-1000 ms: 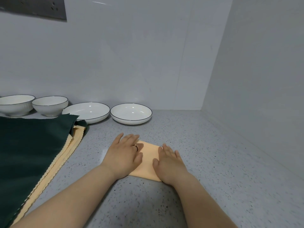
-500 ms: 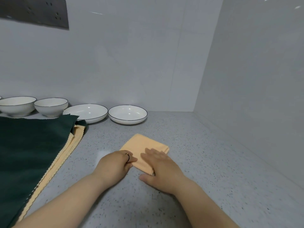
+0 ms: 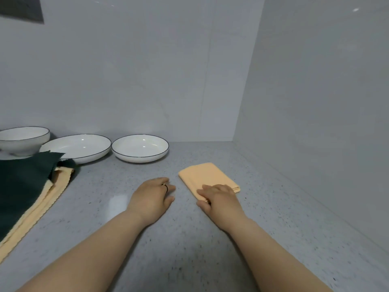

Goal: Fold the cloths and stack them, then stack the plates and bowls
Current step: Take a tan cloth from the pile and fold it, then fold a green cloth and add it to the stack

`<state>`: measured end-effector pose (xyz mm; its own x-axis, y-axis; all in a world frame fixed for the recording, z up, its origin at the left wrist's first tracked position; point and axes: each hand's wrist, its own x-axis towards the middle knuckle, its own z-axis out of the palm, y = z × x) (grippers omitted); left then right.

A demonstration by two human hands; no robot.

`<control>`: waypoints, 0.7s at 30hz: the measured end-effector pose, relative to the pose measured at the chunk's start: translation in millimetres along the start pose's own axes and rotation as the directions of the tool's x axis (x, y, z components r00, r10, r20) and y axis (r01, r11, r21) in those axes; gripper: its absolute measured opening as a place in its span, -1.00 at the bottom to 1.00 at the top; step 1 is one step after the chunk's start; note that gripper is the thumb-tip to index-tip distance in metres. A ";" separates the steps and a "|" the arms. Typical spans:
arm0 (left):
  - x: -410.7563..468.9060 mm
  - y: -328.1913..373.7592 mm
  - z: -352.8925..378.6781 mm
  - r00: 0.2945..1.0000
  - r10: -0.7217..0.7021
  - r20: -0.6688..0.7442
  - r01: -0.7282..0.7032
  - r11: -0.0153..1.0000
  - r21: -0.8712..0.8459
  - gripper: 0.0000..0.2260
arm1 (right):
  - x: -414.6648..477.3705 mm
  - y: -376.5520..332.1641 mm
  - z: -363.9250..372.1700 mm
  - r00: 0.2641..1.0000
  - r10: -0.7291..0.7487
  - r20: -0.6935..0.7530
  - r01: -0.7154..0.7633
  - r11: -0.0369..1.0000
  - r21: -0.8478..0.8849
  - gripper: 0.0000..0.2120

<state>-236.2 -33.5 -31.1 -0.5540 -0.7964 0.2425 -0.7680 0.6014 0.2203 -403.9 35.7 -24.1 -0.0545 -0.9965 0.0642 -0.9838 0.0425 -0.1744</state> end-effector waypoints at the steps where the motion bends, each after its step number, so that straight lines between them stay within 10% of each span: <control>1: 3.6 -2.7 3.2 1.000 -0.015 0.000 0.015 1.000 -0.012 -0.63 | 7.6 10.3 0.7 0.999 0.035 -0.002 -0.035 0.999 0.019 -0.58; 21: 14.9 -12.9 15.1 0.998 -0.054 -0.031 0.051 0.996 -0.068 -0.63 | 66.4 130.7 -22.3 0.934 0.352 -0.059 -0.351 0.936 0.016 -0.54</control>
<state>-239.4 -54.0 -44.6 -0.5018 -0.8251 0.2597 -0.7718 0.5627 0.2961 -540.0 -23.3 -20.7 -0.4068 -0.9118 0.0563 -0.8991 0.3888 -0.2012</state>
